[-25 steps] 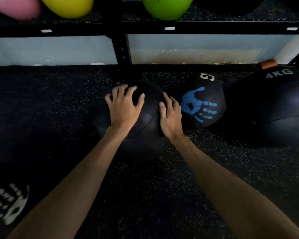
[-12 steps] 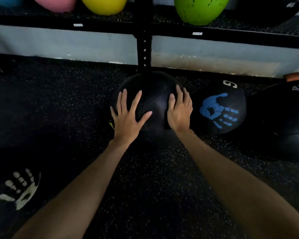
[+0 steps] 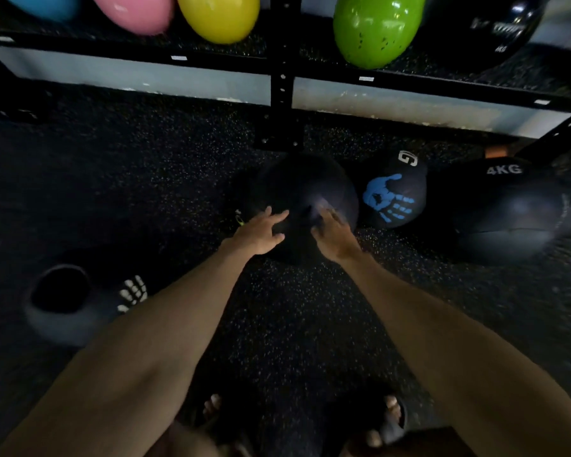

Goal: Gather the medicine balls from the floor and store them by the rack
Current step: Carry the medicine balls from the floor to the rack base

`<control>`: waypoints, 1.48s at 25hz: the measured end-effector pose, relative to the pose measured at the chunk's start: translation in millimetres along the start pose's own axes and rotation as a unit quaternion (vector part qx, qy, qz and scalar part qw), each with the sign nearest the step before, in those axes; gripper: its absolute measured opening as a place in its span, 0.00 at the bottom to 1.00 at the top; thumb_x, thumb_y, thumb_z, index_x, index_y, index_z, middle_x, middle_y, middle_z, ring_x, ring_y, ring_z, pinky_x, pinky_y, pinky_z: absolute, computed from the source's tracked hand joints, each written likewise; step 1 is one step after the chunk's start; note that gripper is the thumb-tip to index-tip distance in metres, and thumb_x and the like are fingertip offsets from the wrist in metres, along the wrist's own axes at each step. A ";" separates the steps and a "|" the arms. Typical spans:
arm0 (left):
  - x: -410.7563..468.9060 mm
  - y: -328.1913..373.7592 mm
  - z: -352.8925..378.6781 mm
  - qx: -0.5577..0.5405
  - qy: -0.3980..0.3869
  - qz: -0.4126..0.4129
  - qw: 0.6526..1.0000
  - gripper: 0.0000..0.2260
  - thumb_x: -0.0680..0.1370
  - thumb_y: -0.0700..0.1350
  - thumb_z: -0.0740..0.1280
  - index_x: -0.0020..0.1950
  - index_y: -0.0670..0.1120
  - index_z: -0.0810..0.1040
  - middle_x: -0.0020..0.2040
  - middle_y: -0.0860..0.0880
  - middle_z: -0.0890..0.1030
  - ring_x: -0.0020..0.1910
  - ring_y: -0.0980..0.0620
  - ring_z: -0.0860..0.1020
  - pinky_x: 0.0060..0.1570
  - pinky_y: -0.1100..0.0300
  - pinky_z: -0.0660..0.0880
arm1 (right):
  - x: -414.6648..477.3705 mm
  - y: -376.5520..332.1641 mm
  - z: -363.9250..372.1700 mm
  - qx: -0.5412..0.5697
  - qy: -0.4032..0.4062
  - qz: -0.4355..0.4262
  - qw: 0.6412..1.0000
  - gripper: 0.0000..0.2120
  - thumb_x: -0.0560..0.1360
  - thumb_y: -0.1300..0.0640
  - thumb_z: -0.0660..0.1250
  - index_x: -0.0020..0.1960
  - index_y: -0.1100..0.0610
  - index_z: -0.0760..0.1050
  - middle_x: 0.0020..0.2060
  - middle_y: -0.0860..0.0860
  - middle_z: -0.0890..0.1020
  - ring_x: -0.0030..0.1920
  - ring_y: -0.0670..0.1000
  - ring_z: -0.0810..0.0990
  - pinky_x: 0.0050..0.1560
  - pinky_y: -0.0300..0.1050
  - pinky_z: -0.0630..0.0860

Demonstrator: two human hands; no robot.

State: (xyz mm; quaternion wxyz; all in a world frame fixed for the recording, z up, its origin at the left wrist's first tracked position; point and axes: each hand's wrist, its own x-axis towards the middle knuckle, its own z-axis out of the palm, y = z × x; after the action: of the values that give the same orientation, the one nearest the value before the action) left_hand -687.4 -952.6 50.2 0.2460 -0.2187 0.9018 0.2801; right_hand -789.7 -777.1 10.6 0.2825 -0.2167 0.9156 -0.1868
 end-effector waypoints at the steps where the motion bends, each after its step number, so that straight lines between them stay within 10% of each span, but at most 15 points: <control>1: -29.7 2.7 -14.2 -0.009 -0.016 -0.004 1.000 0.24 0.84 0.52 0.60 0.80 0.60 0.59 0.81 0.49 0.57 0.78 0.46 0.61 0.74 0.46 0.62 | -27.3 -14.8 -9.8 -0.001 -0.020 0.015 1.000 0.29 0.81 0.44 0.55 0.80 0.48 0.58 0.79 0.54 0.60 0.78 0.60 0.59 0.74 0.64 0.60; 5: -187.8 -3.0 -66.7 0.000 -0.067 -0.042 0.997 0.17 0.84 0.52 0.59 0.72 0.54 0.73 0.69 0.47 0.76 0.63 0.45 0.77 0.63 0.50 0.74 | -158.5 -104.7 -55.4 -0.031 -0.094 0.069 0.993 0.22 0.82 0.48 0.56 0.74 0.51 0.68 0.72 0.57 0.70 0.72 0.62 0.67 0.71 0.61 0.66; 20: -522.9 -155.1 -146.6 -0.043 -0.065 -0.141 0.987 0.17 0.84 0.52 0.59 0.69 0.47 0.75 0.63 0.44 0.80 0.60 0.43 0.79 0.59 0.49 0.76 | -419.1 -389.3 -7.4 -0.077 -0.206 -0.037 0.975 0.18 0.82 0.48 0.56 0.65 0.57 0.74 0.61 0.61 0.80 0.61 0.63 0.78 0.60 0.56 0.76; 37: -500.9 -335.6 -209.1 -0.018 -0.136 -0.075 0.988 0.15 0.83 0.50 0.60 0.66 0.46 0.77 0.63 0.43 0.80 0.61 0.43 0.78 0.60 0.49 0.76 | -398.7 -539.7 118.6 -0.022 -0.216 0.071 0.974 0.17 0.82 0.49 0.55 0.62 0.59 0.74 0.59 0.63 0.79 0.60 0.64 0.78 0.60 0.58 0.76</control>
State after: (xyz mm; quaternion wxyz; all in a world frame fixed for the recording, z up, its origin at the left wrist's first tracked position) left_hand -183.5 -1203.0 351.4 0.3825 -0.2498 0.8358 0.3046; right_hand -263.9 -1054.2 343.9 0.4813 -0.1925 0.8499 -0.0949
